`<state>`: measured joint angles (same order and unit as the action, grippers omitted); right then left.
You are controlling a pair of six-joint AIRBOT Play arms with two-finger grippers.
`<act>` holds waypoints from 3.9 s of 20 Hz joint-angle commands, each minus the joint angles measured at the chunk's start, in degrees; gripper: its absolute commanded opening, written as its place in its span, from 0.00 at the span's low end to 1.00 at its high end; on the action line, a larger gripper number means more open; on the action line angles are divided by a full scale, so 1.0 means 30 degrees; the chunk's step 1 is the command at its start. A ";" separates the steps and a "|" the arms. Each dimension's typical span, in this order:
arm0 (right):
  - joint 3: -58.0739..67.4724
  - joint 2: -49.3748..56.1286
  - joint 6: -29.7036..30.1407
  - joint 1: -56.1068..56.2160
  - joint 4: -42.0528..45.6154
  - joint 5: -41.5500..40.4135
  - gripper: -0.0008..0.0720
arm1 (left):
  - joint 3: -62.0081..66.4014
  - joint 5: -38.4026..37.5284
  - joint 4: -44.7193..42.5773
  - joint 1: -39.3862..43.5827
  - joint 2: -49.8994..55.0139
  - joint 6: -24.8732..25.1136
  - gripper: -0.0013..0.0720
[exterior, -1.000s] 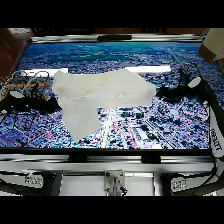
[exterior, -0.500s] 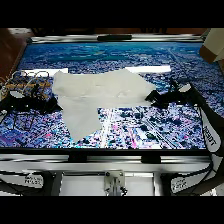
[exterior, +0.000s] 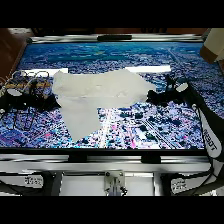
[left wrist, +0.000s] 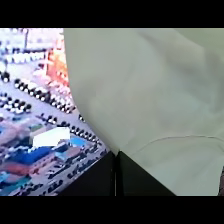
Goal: Fold the shirts.
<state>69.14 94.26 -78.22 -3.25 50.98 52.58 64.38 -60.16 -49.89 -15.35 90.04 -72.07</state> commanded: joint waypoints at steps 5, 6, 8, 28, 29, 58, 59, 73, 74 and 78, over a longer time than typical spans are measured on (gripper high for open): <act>0.0066 -0.5464 0.1916 -0.0328 0.1705 -0.0204 0.06 | 0.5100 -0.0860 0.0000 0.0007 -0.3279 0.0772 0.05; 0.0066 -0.6666 0.2594 -0.0328 0.1770 -0.0568 0.06 | 0.6193 -0.0816 0.0000 -0.0007 -0.4073 0.0816 0.05; 0.0393 -0.9129 0.3286 -0.0328 0.2244 -0.1632 0.06 | 0.8604 -0.0787 0.0000 -0.0189 -0.5683 0.0801 0.05; 1.0513 -1.9679 -0.0277 -0.0328 0.8240 0.0554 0.06 | 1.7063 -0.3373 -0.5821 -0.0627 -1.7493 -0.3417 0.05; 1.0513 -1.9263 -0.0277 -0.0328 0.8386 0.1596 0.06 | 1.6823 -0.4146 -0.5821 -0.0627 -1.7238 -0.3424 0.05; 0.3475 0.1428 0.0874 -0.0408 0.2237 -0.8327 0.06 | 0.7519 0.8313 -0.0430 0.3636 0.4466 -0.0393 0.05; 0.3475 0.1239 0.0860 -0.0408 0.2987 -0.7147 0.06 | 0.7519 0.6681 -0.0801 0.3424 0.4284 -0.0058 0.05; 0.3468 0.0073 -0.2142 -0.0306 0.8888 0.3053 0.06 | 0.7373 -0.4452 -0.4386 0.2637 0.3453 -0.0240 0.05; 0.3468 0.0073 -0.2302 -0.0306 0.8888 0.3177 0.06 | 0.7176 -0.4546 -0.4386 0.2645 0.3432 -0.0357 0.05; 0.3315 0.0393 -0.2586 -0.0306 0.8808 0.4379 0.06 | 0.6448 -0.4524 -0.4401 0.2572 0.3446 -0.0714 0.05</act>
<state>79.44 94.85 -84.86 -4.19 76.62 62.15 85.01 -72.29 -63.00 -7.49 100.33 -73.43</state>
